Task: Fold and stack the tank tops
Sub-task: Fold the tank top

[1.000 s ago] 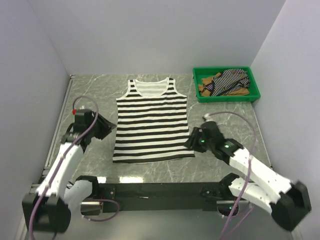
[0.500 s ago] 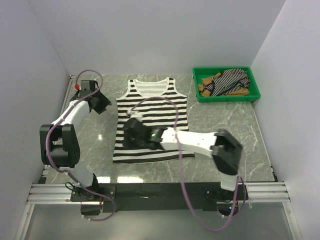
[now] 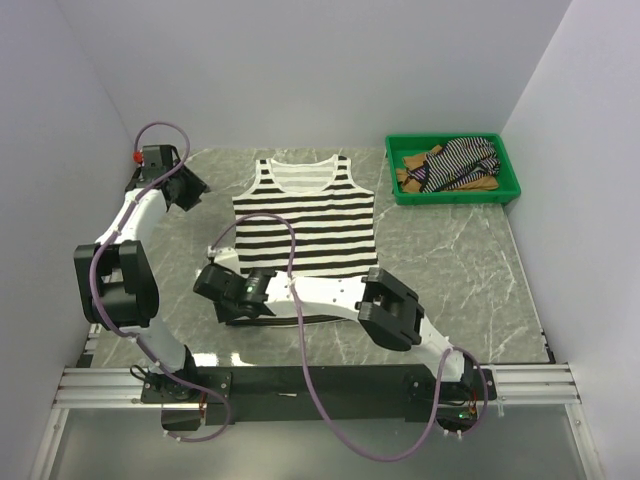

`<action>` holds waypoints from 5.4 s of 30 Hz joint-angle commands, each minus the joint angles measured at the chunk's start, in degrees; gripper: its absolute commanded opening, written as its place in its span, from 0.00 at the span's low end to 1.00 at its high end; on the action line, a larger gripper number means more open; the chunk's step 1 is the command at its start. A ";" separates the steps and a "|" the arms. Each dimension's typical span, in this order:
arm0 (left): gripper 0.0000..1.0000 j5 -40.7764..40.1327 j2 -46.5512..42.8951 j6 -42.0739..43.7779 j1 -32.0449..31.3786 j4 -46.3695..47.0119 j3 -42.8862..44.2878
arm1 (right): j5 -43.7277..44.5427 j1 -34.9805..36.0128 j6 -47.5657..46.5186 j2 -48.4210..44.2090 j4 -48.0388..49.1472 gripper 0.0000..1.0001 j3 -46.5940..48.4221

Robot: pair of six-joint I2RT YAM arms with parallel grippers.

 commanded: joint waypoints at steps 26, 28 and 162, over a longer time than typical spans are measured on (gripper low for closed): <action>0.42 3.57 -2.40 0.81 0.35 3.83 -4.13 | 10.36 3.63 -3.46 9.93 -6.26 0.40 10.04; 0.42 3.49 -2.22 0.89 0.35 4.09 -4.22 | 10.27 3.63 -3.55 10.28 -6.35 0.40 10.05; 0.32 -0.47 17.20 -0.08 -23.11 7.96 13.00 | 5.09 -24.40 15.86 -69.51 9.84 0.47 -79.23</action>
